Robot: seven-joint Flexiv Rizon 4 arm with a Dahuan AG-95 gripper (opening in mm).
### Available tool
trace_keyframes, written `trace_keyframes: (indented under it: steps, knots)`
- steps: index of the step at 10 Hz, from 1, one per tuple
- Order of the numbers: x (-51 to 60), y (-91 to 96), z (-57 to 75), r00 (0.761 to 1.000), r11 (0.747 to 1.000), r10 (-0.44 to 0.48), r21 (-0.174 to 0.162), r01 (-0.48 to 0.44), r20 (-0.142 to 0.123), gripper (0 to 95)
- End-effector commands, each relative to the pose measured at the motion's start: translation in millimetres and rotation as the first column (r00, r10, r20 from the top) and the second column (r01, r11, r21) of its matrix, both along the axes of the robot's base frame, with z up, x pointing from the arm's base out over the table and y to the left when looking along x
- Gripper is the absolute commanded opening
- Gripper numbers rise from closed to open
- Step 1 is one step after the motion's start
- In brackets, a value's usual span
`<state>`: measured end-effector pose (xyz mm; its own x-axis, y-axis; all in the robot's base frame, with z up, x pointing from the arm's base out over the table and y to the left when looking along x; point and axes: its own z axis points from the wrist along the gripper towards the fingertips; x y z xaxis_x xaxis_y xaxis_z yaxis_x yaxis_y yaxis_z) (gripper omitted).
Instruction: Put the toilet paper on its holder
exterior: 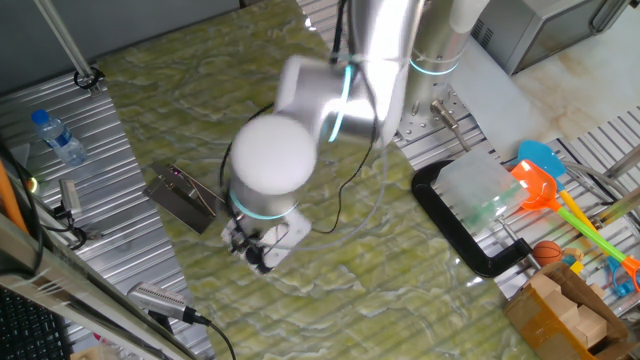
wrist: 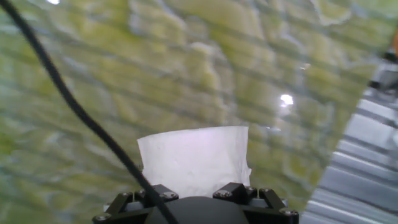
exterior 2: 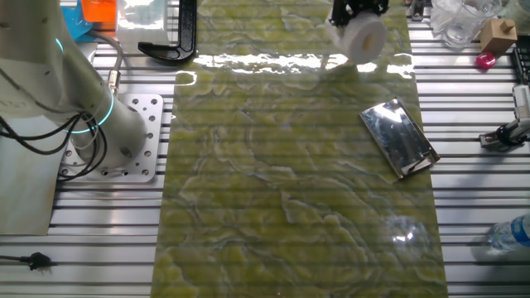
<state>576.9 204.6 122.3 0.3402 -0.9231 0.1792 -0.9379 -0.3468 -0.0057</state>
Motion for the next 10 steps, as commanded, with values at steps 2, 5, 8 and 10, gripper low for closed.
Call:
trace_keyframes:
  steps: [2, 5, 8, 10]
  knots:
    - [-26.2, -16.6, 12.0, 0.999, 1.0, 0.012, 0.012, -0.013, 0.033, 0.0]
    - [-26.4, -29.1, 5.0, 0.999, 0.997, 0.001, 0.076, -0.004, 0.037, 0.0]
    - [-11.1, -33.6, 5.7, 0.999, 0.995, 0.023, 0.093, -0.026, 0.031, 0.0]
    - [-6.2, -35.6, 5.6, 0.999, 0.994, 0.022, 0.11, -0.025, 0.028, 0.0]
